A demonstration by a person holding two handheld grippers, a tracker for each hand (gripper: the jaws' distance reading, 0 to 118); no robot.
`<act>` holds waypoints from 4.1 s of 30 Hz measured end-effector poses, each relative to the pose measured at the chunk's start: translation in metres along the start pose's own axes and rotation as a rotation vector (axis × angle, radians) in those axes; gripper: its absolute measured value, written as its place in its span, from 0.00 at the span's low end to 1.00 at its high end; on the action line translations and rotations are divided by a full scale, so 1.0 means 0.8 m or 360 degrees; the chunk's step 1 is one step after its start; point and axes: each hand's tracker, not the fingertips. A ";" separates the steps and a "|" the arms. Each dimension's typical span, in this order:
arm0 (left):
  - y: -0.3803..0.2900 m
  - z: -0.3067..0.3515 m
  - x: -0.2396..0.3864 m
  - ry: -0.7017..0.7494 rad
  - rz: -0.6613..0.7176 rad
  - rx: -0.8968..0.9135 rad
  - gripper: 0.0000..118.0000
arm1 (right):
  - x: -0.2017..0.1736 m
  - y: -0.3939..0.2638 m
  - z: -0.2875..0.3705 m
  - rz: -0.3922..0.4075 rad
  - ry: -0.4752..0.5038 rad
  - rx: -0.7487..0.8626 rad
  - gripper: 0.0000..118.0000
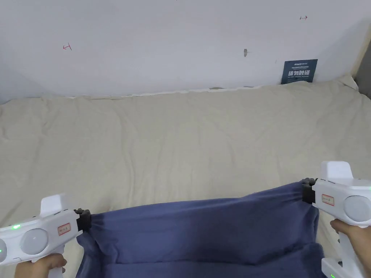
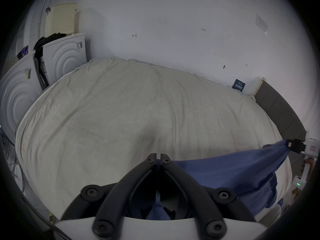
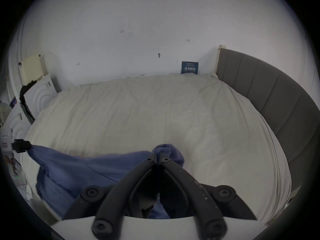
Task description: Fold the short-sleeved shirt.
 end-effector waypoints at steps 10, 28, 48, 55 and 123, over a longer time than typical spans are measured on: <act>-0.109 0.052 -0.022 0.0045 -0.0035 -0.0209 0.02 | 0.009 -0.145 0.087 -0.0108 0.0060 -0.0067 0.02; -0.116 0.090 0.002 0.0020 0.0026 0.0015 1.00 | 0.011 -0.160 0.092 -0.0201 -0.0091 0.0028 0.95; -0.039 0.221 0.137 -0.0020 -0.0309 0.1129 0.01 | -0.088 -0.044 0.217 0.0155 -0.0191 0.0958 0.01; -0.039 0.203 0.118 -0.0031 -0.0337 0.0966 0.01 | -0.084 -0.045 0.208 0.0168 -0.0157 0.0923 0.01; -0.085 0.083 0.056 -0.0380 0.0078 -0.0348 0.07 | -0.070 -0.047 0.171 0.0199 -0.0049 0.0741 0.01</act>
